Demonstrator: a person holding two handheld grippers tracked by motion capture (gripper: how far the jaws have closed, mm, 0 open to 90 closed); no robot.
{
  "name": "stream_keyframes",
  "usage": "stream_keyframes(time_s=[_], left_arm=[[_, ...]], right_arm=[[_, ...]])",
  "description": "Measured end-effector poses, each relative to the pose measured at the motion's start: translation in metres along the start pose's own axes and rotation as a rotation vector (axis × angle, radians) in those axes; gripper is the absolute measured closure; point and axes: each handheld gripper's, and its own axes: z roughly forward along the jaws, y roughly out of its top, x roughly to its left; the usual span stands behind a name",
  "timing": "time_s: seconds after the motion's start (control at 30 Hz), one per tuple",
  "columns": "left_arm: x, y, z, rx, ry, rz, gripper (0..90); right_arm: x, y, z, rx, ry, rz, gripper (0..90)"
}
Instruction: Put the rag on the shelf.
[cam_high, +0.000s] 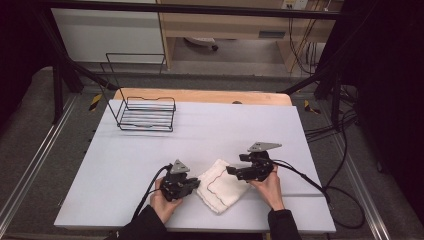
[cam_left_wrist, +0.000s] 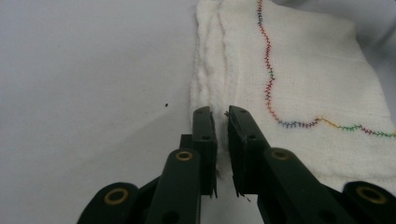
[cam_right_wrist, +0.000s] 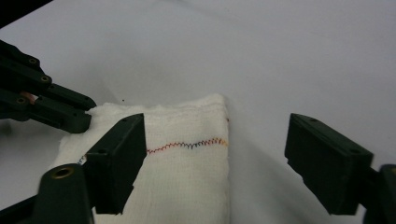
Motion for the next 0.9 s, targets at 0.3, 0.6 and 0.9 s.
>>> stream_keyframes(time_s=[0.3, 0.6, 0.9], left_arm=[[0.005, -0.001, -0.003, 0.002, 0.002, -0.005, 81.7], [0.009, 0.003, -0.007, 0.006, 0.001, -0.011, 81.6], [0.012, 0.006, -0.007, 0.012, 0.012, -0.006, 81.7]], right_arm=[[-0.001, 0.009, 0.039, 0.114, -0.006, -0.029, 51.6], [-0.003, 0.008, 0.044, 0.144, 0.075, 0.044, 72.4], [0.000, 0.008, 0.040, 0.134, 0.079, 0.040, 82.8]])
